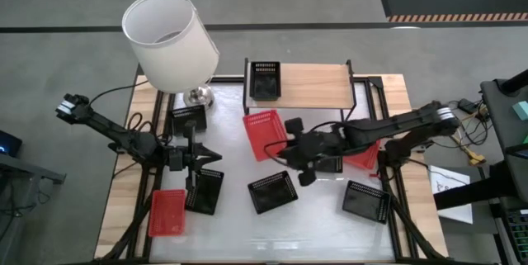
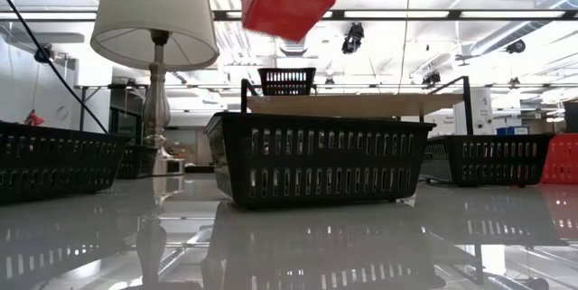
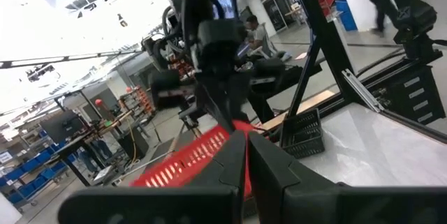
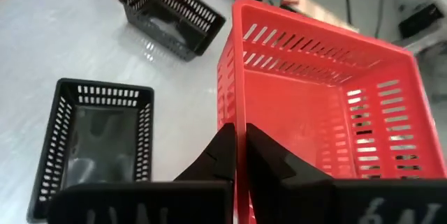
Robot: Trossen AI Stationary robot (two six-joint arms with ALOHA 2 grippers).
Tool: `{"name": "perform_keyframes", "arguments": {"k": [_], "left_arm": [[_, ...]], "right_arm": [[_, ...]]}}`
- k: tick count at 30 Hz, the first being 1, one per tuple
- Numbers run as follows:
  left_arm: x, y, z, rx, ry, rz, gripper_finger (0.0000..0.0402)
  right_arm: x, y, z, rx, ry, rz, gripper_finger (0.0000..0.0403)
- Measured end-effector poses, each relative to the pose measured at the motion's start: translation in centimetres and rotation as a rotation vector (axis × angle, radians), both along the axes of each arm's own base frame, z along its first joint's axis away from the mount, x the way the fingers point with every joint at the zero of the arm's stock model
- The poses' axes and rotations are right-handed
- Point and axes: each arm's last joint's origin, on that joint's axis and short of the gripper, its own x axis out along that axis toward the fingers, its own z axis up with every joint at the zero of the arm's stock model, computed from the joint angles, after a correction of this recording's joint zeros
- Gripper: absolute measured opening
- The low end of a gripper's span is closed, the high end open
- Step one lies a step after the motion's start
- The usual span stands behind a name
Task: Stack baskets on shelf by color
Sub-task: Put the red bin on the shelf
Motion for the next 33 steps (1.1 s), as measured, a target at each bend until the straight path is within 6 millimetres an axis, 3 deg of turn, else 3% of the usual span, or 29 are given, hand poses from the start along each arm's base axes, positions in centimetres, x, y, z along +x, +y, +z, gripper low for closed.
{"name": "perform_keyframes", "arguments": {"k": [9, 18, 25, 33], "left_arm": [[0.0, 0.0, 0.0, 0.001, 0.001, 0.0, 0.0], [0.0, 0.0, 0.0, 0.001, 0.001, 0.0, 0.0], [0.0, 0.0, 0.0, 0.001, 0.001, 0.0, 0.0], [0.0, 0.0, 0.0, 0.001, 0.001, 0.0, 0.0]], "right_arm": [[-4.1, -2.8, 1.9, -0.102, -0.075, -0.093, 0.0009], [-7.6, -6.9, 2.5, -0.12, -0.05, -0.223, 0.0009], [-9.1, -9.5, 1.0, -0.157, -0.009, -0.294, 0.0009], [-10.1, -12.0, -2.1, -0.081, 0.004, -0.331, 0.0009]]}}
